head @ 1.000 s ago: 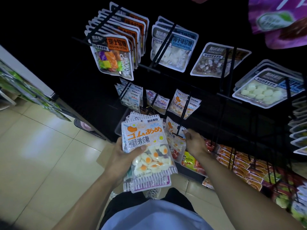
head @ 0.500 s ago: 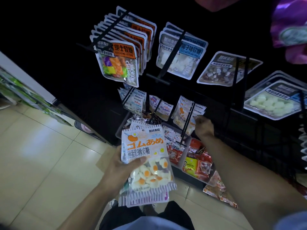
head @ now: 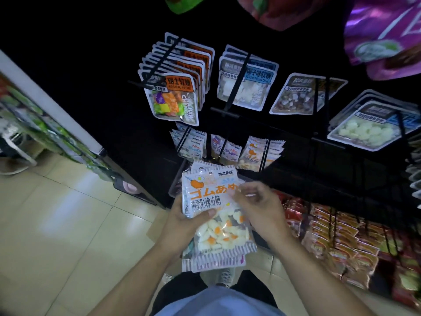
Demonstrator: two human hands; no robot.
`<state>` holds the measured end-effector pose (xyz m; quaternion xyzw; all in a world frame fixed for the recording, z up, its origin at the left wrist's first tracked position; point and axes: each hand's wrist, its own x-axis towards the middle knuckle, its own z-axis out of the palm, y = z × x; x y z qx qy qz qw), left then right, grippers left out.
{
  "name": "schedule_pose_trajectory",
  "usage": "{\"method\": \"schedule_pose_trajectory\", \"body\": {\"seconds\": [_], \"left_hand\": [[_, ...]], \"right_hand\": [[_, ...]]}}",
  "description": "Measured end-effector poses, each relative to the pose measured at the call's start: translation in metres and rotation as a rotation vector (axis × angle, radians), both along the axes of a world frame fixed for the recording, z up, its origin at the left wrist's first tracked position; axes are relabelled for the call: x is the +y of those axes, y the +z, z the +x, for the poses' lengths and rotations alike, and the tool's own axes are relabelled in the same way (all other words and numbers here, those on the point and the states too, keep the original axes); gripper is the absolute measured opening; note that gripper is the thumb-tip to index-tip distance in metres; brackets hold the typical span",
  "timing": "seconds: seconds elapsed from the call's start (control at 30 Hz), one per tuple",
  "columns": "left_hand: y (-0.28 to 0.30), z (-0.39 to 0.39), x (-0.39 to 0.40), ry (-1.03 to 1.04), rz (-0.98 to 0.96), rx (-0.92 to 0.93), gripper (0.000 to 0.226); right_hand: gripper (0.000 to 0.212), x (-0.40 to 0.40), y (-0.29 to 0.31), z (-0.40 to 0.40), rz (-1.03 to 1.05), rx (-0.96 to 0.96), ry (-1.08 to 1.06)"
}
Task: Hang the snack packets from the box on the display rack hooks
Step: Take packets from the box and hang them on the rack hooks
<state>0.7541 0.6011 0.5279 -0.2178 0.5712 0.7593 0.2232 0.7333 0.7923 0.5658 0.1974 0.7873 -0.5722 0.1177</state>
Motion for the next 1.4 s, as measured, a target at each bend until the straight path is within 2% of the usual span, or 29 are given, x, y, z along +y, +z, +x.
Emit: {"method": "schedule_pose_trajectory", "body": {"seconds": [0.17,0.27,0.33,0.4,0.53,0.7,0.8,0.87,0.93,1.03,1.17,1.33,1.4], "left_hand": [[0.004,0.004,-0.007,-0.028,-0.009,0.02,0.076],[0.002,0.007,-0.013,-0.038,-0.065,0.038,0.06],[-0.003,0.008,-0.018,-0.037,-0.076,0.025,0.047],[-0.008,0.01,-0.025,-0.01,-0.108,0.008,0.041],[-0.015,0.011,-0.038,0.054,-0.089,-0.049,0.061],[-0.02,0.013,-0.044,0.129,-0.016,-0.094,0.07],[-0.018,0.016,-0.041,0.134,-0.036,-0.091,0.06],[-0.018,0.018,-0.039,0.135,-0.039,-0.101,0.043],[-0.018,0.022,-0.038,0.131,-0.028,-0.113,0.037],[-0.016,0.026,-0.037,0.128,-0.012,-0.139,0.037],[-0.015,0.033,-0.036,0.169,0.005,-0.148,0.039],[-0.018,0.04,-0.036,0.213,0.028,-0.164,0.035],[-0.019,0.043,-0.034,0.216,0.034,-0.162,0.037]], "right_hand": [[0.052,-0.019,0.008,0.008,-0.072,-0.121,-0.083],[0.056,-0.011,0.004,0.008,-0.256,-0.198,-0.183],[0.047,0.003,0.001,0.009,-0.365,-0.229,-0.22],[0.039,0.022,-0.002,0.012,-0.378,-0.231,-0.248],[0.028,0.063,-0.001,0.023,-0.266,-0.18,-0.283],[0.034,0.092,-0.035,0.039,0.276,-0.205,-0.081],[0.063,0.099,-0.079,0.036,0.414,-0.328,0.012],[0.059,0.102,-0.104,0.029,0.488,-0.396,0.083],[0.046,0.102,-0.119,0.018,0.539,-0.422,0.153],[0.045,0.098,-0.121,-0.003,0.59,-0.403,0.239],[0.056,0.095,-0.117,-0.033,0.48,-0.324,0.262],[0.029,0.097,-0.122,-0.056,0.419,-0.197,0.242],[0.027,0.098,-0.127,-0.059,0.417,-0.175,0.233]]}}
